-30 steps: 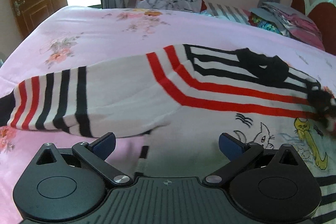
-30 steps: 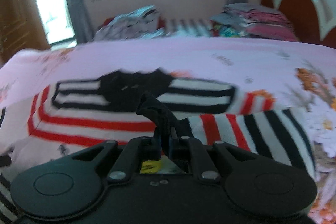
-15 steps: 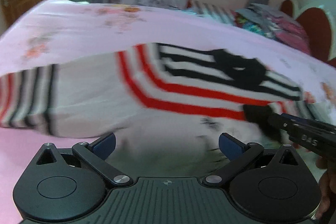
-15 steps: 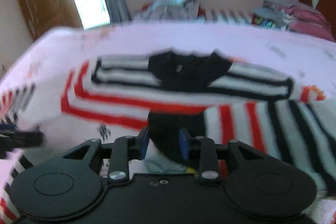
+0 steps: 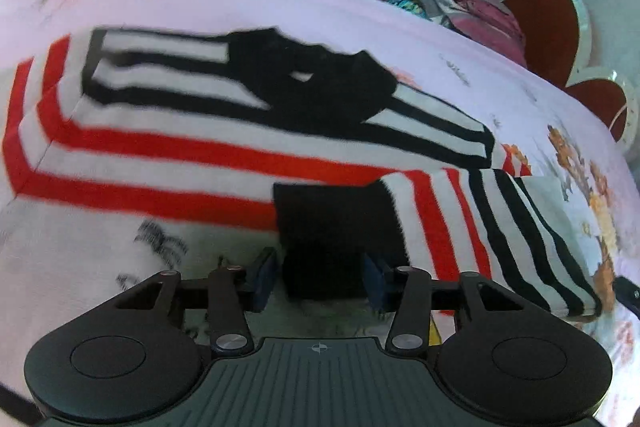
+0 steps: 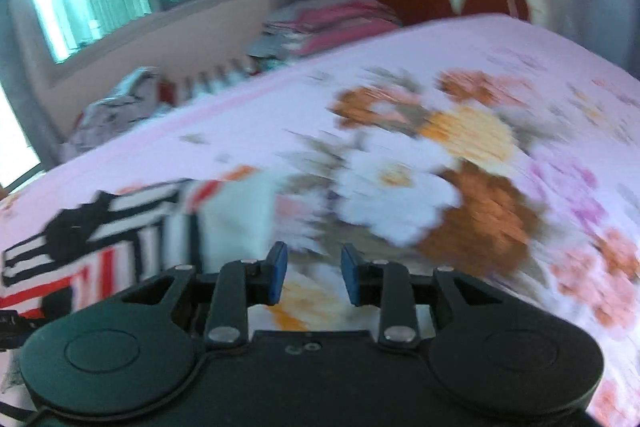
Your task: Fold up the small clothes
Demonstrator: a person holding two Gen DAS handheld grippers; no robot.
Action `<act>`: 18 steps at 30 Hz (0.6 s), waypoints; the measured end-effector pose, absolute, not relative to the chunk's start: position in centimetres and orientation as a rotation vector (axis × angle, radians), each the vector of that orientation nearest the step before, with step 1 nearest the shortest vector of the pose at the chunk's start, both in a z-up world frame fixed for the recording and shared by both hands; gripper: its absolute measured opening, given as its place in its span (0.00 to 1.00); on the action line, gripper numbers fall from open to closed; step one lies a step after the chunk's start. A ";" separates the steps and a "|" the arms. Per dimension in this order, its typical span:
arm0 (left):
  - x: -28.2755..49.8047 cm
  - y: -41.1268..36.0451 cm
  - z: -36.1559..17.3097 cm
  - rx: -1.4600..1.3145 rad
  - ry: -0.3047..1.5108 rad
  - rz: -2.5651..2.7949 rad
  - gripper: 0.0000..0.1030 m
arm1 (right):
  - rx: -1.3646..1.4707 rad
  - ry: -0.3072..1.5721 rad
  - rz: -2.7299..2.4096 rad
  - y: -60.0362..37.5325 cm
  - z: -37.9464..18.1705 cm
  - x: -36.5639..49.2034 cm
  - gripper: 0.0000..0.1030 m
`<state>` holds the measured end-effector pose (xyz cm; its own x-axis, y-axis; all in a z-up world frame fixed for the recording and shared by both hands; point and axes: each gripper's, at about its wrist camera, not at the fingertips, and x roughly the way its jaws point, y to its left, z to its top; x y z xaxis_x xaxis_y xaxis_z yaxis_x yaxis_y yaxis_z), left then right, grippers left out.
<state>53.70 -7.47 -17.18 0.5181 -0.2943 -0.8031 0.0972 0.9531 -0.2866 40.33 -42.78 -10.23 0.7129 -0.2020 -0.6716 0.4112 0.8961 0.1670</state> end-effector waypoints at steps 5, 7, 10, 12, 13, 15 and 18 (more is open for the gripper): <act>53.8 -7.3 -15.8 -0.214 0.937 -0.264 0.07 | 0.324 0.789 -0.283 -42.3 -11.9 39.8 0.32; 53.6 -6.0 -14.4 -0.230 0.889 -0.250 0.07 | 0.312 0.801 -0.249 -41.3 -12.2 39.7 0.33; 53.2 -3.2 -13.4 -0.219 0.848 -0.199 0.07 | 0.300 0.821 -0.175 -39.6 -12.5 40.2 0.36; 53.0 -1.1 -13.4 -0.217 0.844 -0.154 0.07 | 0.290 0.841 -0.096 -38.4 -12.7 41.1 0.43; 53.1 -0.4 -13.7 -0.221 0.851 -0.144 0.07 | 0.272 0.848 -0.066 -37.6 -12.9 41.4 0.47; 53.0 0.6 -14.3 -0.228 0.862 -0.133 0.07 | 0.229 0.860 -0.043 -36.2 -13.1 42.1 0.47; 52.7 1.0 -15.1 -0.229 0.871 -0.133 0.07 | 0.173 0.884 -0.053 -35.1 -13.9 43.2 0.45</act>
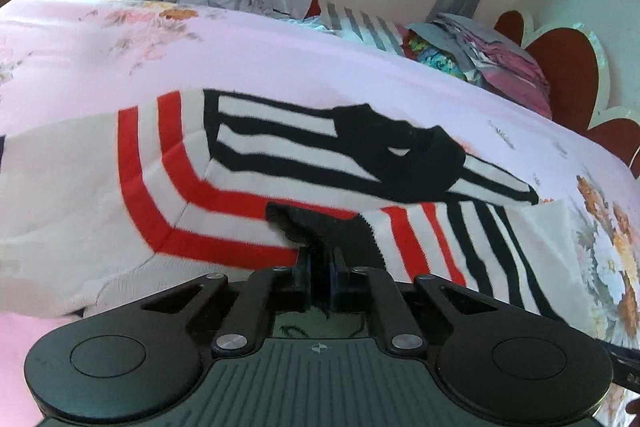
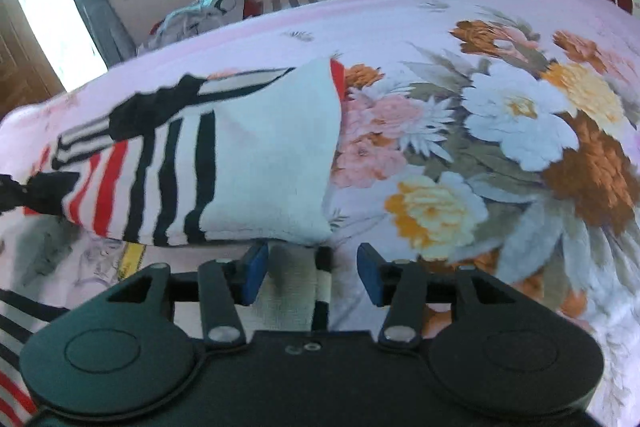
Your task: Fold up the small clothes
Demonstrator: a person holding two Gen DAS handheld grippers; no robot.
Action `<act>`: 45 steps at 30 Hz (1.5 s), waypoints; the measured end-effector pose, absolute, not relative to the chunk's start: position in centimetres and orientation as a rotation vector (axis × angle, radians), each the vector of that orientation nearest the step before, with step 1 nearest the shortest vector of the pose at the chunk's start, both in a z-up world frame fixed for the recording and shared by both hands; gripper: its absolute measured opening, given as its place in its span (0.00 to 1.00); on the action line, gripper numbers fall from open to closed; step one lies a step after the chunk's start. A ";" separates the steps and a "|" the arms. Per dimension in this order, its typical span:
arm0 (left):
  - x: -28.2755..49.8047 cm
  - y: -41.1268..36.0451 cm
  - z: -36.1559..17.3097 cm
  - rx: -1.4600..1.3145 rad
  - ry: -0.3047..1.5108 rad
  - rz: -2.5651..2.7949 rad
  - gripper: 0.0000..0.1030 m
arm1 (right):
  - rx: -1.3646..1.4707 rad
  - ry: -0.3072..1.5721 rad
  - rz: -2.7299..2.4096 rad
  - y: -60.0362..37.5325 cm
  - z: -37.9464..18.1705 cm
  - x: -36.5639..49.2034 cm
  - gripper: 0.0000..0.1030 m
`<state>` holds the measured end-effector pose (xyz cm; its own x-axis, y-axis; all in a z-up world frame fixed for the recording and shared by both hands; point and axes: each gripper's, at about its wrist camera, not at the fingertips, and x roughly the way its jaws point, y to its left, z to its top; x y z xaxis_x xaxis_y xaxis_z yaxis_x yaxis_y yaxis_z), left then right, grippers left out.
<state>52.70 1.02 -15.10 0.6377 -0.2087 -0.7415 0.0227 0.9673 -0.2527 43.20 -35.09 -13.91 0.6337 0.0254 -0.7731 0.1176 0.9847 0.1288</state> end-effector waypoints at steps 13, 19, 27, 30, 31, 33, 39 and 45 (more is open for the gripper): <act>51.8 2.2 -17.0 -0.188 0.876 -0.140 0.51 | 0.234 0.757 -0.052 -37.9 -11.0 42.2 0.38; 53.5 3.2 -17.5 -0.248 0.849 -0.128 0.57 | 0.369 0.692 -0.031 -41.2 -10.7 49.2 0.38; 55.5 2.2 -18.2 -0.225 0.846 -0.207 0.05 | 0.560 0.824 0.026 -43.7 -15.2 56.8 0.37; 53.3 2.4 -17.1 -0.225 0.700 -0.193 0.05 | 0.468 0.785 0.043 -42.7 -14.1 56.5 0.10; 53.0 2.4 -17.2 -0.208 0.700 -0.165 0.05 | 0.402 0.775 0.035 -42.0 -13.8 56.3 0.10; 53.5 2.6 -18.9 -0.219 0.773 -0.134 0.05 | 0.299 0.823 0.001 -41.2 -14.9 57.0 0.10; 53.5 2.2 -17.7 -0.170 0.781 -0.053 0.27 | 0.250 0.756 -0.063 -41.4 -13.5 55.8 0.33; 53.2 -3.9 -14.5 -0.052 0.687 -0.201 0.42 | 0.120 0.744 0.163 -37.7 -12.1 55.0 0.22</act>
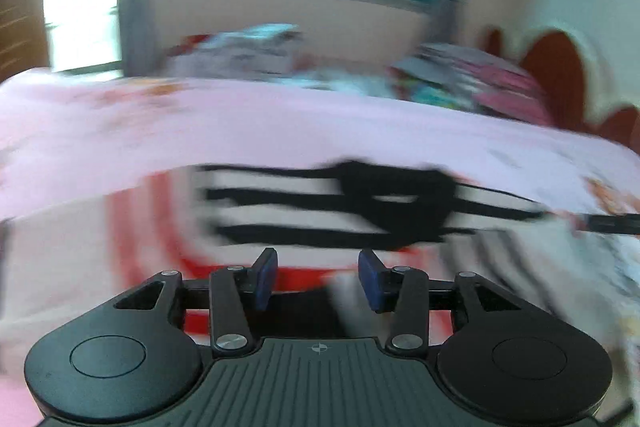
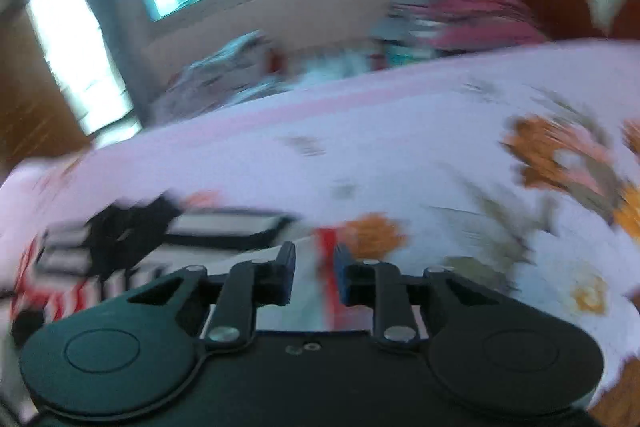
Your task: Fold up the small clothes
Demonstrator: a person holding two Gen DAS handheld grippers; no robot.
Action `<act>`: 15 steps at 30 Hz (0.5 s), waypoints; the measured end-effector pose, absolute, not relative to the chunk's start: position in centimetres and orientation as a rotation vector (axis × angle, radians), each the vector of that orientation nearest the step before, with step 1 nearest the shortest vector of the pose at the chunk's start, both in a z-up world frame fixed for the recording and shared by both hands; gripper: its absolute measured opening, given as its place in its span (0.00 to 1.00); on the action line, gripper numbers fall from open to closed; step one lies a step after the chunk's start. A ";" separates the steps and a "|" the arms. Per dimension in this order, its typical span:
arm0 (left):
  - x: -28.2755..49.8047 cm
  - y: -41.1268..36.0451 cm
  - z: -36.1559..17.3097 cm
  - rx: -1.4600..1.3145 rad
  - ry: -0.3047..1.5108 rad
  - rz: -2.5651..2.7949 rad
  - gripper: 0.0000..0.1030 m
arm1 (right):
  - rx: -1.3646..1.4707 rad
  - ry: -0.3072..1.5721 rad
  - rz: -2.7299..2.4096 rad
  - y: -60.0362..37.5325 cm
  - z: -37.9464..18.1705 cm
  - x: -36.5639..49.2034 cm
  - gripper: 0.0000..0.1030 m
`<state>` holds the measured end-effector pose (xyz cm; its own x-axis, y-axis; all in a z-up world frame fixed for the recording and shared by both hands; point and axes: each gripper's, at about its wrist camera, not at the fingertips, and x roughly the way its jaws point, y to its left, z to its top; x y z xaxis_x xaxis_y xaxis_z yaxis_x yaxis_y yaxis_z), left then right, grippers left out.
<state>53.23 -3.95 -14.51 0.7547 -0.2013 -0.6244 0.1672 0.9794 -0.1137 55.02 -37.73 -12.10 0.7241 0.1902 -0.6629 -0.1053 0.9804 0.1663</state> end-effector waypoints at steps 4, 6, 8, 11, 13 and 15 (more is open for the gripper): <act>55.1 -10.6 -15.9 0.019 0.742 -0.348 0.42 | 0.016 0.795 0.251 -34.5 -13.2 56.5 0.21; 56.4 -11.7 -16.7 0.055 0.771 -0.341 0.42 | -0.014 0.788 0.179 -35.2 -13.4 57.4 0.21; 57.6 -11.3 -17.3 0.073 0.804 -0.321 0.42 | 0.022 0.804 0.049 -37.7 -13.8 58.5 0.14; 57.9 -9.9 -17.5 0.068 0.802 -0.332 0.42 | 0.117 0.858 0.044 -40.4 -14.3 59.5 0.00; 57.5 -10.5 -17.1 0.100 0.803 -0.321 0.42 | 0.070 0.876 0.051 -39.7 -13.8 59.4 0.01; 56.0 -10.8 -16.5 0.122 0.789 -0.316 0.42 | 0.066 0.883 0.061 -39.4 -13.5 58.7 0.05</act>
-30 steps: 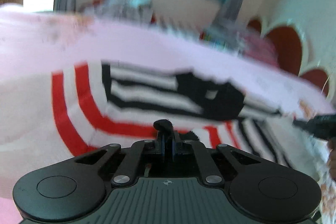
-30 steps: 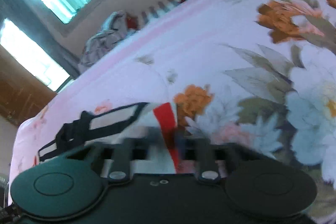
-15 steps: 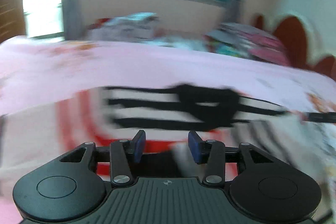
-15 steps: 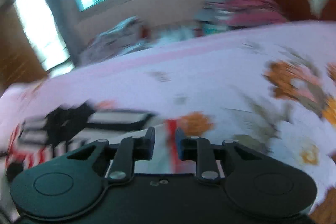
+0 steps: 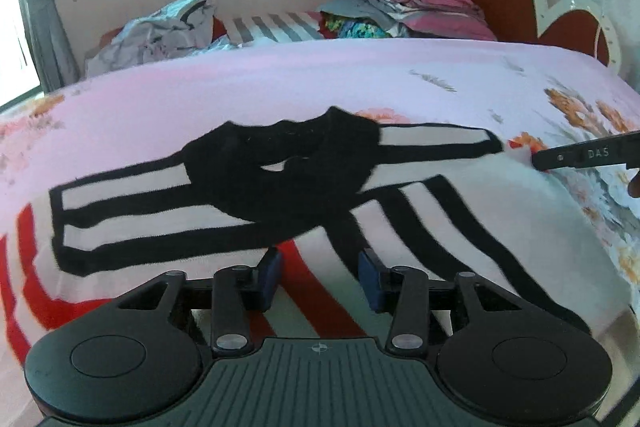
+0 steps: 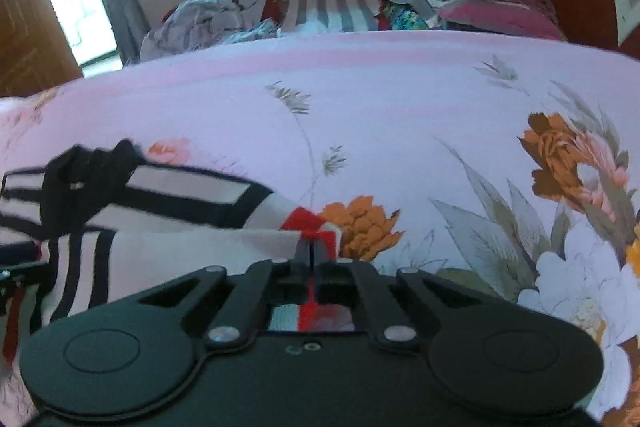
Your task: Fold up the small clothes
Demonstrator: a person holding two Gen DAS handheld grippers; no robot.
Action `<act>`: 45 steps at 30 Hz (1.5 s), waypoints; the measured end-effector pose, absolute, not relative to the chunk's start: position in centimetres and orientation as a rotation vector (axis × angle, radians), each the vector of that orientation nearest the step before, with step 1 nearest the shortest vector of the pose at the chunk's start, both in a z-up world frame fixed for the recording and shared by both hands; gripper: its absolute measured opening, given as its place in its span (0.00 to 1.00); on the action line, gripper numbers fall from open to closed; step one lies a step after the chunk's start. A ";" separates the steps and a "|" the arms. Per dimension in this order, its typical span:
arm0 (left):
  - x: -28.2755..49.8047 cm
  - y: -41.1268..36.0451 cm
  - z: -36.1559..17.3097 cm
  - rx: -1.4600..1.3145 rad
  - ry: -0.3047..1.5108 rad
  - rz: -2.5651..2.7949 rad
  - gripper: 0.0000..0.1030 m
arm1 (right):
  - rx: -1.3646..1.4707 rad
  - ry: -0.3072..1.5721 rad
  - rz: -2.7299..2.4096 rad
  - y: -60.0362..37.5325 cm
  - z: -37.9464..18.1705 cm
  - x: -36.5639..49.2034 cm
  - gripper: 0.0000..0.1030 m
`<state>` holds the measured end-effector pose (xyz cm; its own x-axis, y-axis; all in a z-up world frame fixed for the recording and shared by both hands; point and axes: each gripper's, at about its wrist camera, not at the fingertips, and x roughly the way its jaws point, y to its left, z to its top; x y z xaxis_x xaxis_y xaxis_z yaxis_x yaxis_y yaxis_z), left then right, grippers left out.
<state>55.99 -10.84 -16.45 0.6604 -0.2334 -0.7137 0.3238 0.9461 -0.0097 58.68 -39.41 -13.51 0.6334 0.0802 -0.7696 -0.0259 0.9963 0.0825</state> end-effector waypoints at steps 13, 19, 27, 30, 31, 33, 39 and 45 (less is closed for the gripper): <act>49.9 -6.5 -17.1 0.135 0.743 -0.292 0.42 | 0.050 0.860 0.064 -35.9 -11.2 46.6 0.13; 49.6 -4.3 -16.7 0.122 0.735 -0.245 0.42 | 0.023 0.896 0.023 -34.4 -12.2 45.1 0.16; 50.9 -1.9 -17.2 0.075 0.802 -0.238 0.44 | 0.057 0.861 -0.065 -33.3 -11.5 44.4 0.20; 50.0 0.2 -17.1 0.046 0.790 -0.198 0.47 | 0.088 0.800 -0.086 -32.7 -10.5 43.2 0.32; 49.6 1.2 -16.9 0.032 0.793 -0.182 0.61 | 0.097 0.788 -0.086 -32.5 -10.2 42.9 0.34; 48.2 4.1 -16.4 -0.001 0.778 -0.122 0.84 | 0.103 0.780 -0.077 -31.9 -9.8 42.5 0.32; 44.4 15.0 -15.5 -0.072 0.757 0.063 0.84 | 0.090 0.759 -0.065 -29.3 -9.6 42.4 0.32; 41.3 28.5 -17.7 -0.442 0.777 0.273 0.43 | 0.090 0.790 -0.049 -26.2 -9.9 44.4 0.32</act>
<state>41.28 28.50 -17.72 0.6848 0.0753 -0.7249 -0.3947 0.8744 -0.2821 44.41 -26.24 -9.95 0.7028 -0.0100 -0.7113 0.0777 0.9950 0.0628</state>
